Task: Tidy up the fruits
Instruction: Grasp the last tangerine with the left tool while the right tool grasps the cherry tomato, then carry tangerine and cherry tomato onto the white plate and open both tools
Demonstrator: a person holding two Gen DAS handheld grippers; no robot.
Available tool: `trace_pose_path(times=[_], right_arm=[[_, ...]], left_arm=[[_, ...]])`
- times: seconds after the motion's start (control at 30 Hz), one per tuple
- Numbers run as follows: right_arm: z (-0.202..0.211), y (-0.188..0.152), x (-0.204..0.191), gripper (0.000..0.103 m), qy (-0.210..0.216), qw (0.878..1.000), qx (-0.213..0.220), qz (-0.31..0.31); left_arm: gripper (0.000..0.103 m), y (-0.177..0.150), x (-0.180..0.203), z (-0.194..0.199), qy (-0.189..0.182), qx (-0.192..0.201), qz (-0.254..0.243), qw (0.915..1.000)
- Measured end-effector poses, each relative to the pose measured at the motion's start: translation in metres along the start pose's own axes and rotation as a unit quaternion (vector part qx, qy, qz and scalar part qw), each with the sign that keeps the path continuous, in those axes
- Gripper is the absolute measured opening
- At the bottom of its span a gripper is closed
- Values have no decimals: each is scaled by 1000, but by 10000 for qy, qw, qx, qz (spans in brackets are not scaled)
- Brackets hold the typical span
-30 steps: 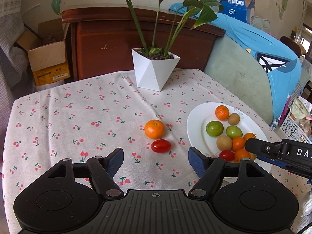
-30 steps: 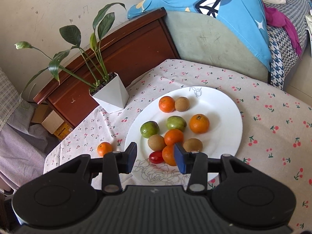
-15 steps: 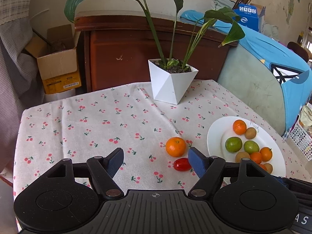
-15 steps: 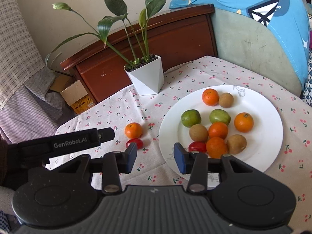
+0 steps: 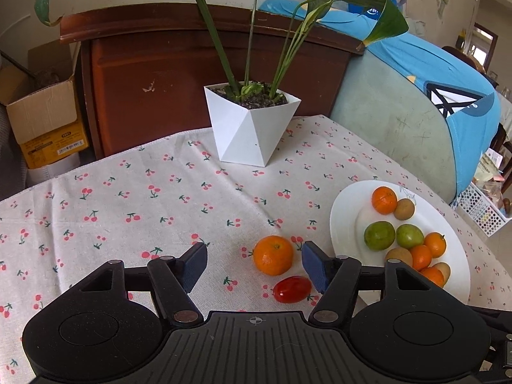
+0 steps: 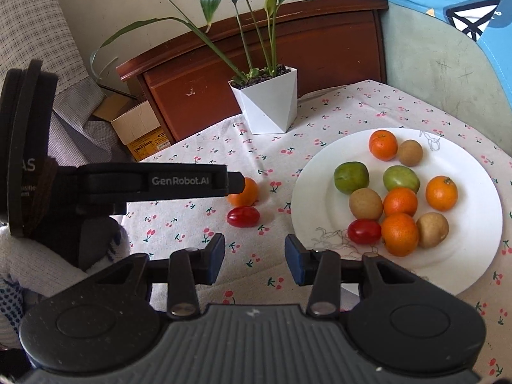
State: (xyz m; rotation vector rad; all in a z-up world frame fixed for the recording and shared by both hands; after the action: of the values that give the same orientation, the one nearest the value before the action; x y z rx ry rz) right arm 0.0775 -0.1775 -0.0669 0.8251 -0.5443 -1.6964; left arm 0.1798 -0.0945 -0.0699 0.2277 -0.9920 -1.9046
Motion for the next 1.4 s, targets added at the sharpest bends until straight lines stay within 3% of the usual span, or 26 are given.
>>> trace_pose_path(times=[0.2,0.37,0.93,1.3,1.4], right_arm=[[-10,-2,-3,43,-32,10000,-75,46],[-17,-1,-6,43,-70,9998,-43,163],[-40,10,-11,43,-128,9997,160,132],[-47,9,-21,42,-313,9984,300,371],[-49,10,-21,35,-403,9978,343,410]], left_arm=[[50,1,4,-17,-134,-100,-132,9998],[28,1,1,-27,-283,-192,-30,9994],[28,9,-47,4,318,118,765,9965],[28,11,-41,14,430,242,548,9973],[28,10,-41,15,429,231,553,9973]])
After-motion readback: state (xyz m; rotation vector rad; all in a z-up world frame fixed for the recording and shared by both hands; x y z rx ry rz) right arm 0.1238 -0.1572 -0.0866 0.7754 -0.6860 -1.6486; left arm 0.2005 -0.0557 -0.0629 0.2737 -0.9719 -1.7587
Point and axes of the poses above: each gripper's, at about its wrist camera, not at the fingertips, and z roughly against the way its jaws point, x to its right, y to its top, the point moved 6 cm from there along -z, roughly the way its jaws point, and after that the axes turned 5 degrees about -y, right-handed, at the moved point
